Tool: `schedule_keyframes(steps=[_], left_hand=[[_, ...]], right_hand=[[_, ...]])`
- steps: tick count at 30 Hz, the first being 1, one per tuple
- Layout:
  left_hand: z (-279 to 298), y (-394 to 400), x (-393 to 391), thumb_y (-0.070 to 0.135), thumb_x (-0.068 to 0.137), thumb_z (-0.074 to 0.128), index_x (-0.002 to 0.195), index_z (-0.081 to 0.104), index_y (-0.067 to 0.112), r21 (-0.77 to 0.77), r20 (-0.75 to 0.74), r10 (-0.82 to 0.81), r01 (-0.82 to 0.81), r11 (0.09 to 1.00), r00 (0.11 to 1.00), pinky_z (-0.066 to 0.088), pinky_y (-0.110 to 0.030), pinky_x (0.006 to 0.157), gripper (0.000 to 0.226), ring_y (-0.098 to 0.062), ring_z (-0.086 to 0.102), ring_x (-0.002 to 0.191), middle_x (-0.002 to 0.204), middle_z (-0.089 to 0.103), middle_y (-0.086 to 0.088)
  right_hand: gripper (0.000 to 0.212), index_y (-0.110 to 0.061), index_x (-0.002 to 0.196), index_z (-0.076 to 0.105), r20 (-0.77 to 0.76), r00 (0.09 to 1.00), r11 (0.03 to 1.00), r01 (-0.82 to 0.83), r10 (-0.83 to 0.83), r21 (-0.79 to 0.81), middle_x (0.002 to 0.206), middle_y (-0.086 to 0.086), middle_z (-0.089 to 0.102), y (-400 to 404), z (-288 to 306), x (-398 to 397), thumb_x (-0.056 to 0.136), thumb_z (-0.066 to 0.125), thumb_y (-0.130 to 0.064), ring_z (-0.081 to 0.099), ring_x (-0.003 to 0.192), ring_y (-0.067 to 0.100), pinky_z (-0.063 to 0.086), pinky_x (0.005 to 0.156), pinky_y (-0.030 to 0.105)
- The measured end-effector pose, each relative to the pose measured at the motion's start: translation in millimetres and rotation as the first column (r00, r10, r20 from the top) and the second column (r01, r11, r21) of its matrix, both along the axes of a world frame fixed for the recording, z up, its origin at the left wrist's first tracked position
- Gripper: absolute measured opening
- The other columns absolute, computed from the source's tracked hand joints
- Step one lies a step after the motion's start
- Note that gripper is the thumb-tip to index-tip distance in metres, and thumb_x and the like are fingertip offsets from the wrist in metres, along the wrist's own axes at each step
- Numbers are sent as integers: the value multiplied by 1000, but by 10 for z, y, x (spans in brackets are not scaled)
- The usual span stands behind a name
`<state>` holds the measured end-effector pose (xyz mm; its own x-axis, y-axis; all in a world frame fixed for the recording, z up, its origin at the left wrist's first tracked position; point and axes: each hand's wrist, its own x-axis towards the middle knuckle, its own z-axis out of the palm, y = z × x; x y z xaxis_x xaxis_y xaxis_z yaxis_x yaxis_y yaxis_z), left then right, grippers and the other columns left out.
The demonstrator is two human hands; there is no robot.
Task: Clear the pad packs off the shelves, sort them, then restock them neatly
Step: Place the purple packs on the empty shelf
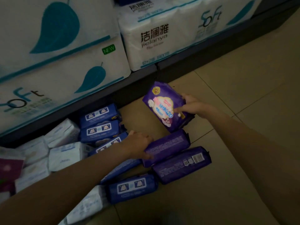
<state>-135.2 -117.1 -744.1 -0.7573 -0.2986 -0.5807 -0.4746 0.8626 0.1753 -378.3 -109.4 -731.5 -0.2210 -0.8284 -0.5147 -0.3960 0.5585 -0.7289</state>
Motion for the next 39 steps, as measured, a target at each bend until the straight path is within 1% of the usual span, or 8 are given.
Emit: schedule_keyframes(steps=[5, 12, 16, 18, 21, 25, 31, 39], left_hand=[[-142, 235, -172, 56, 77, 62, 133, 34, 10, -135, 54, 1, 7, 991, 999, 27, -36, 96, 77, -25, 47, 117, 129, 48, -9], [-52, 285, -395, 44, 78, 67, 121, 42, 11, -185, 61, 132, -119, 975, 989, 28, -33, 94, 60, -25, 52, 112, 124, 56, -9], [324, -122, -410, 44, 81, 65, 119, 52, 10, 48, 41, 345, -347, 937, 938, 37, -26, 81, 52, -23, 57, 105, 118, 60, -8], [556, -437, -316, 32, 80, 70, 109, 62, 9, 306, 21, 501, -483, 820, 865, 44, -21, 67, 38, -16, 61, 83, 102, 64, -7], [971, -799, -62, 29, 65, 80, 89, 67, 14, 606, 7, 671, -537, 587, 742, 54, -26, 75, 31, -12, 66, 72, 91, 71, -5], [1704, -1191, 101, 30, 51, 80, 98, 65, 6, 628, -59, 632, -463, 626, 773, 56, -21, 72, 55, -12, 69, 77, 94, 73, -7], [3246, -1630, 71, 38, 42, 76, 104, 65, 8, 478, -157, 502, -379, 792, 851, 56, -21, 65, 70, -17, 70, 81, 96, 73, -9], [5326, -1647, 745, 42, 45, 74, 104, 66, 10, 243, -292, 489, -430, 869, 822, 58, -27, 69, 68, -21, 70, 84, 94, 74, -7]], right_hand=[[63, -13, 135, 41, 311, 937, 987, 155, -159, 37, 124, 12, 58, 170, 191, -129, 80, 68, 0, 63, 88, 16, 56, 73, 28], [68, -17, 137, 35, 259, 937, 972, 230, -233, 43, 113, 4, 57, 420, 483, -225, 80, 70, -5, 61, 91, 18, 53, 72, 32], [67, -14, 136, 37, 211, 942, 957, 281, -260, -76, 119, 6, 58, 501, 674, -298, 79, 69, -1, 60, 93, 19, 53, 75, 32], [69, -10, 137, 38, 113, 968, 947, 245, -225, -207, 124, 10, 57, 482, 794, -313, 77, 70, 3, 58, 99, 18, 53, 79, 31], [67, -3, 134, 38, -100, 979, 901, 120, -176, -417, 129, 17, 54, 392, 1079, -322, 76, 71, 6, 53, 107, 18, 47, 95, 36], [65, -3, 135, 39, -458, 844, 680, -162, -280, -715, 134, 14, 49, 174, 1615, -211, 79, 71, -11, 48, 123, 26, 41, 103, 44], [60, 4, 132, 32, -316, 812, 140, -284, -490, -948, 132, 10, 41, -427, 2894, 121, 84, 65, -13, 42, 126, 18, 37, 106, 27], [62, 8, 134, 31, -273, 830, -92, -359, -487, -929, 133, 12, 39, -905, 4665, 531, 85, 65, -10, 39, 127, 18, 34, 109, 30]])
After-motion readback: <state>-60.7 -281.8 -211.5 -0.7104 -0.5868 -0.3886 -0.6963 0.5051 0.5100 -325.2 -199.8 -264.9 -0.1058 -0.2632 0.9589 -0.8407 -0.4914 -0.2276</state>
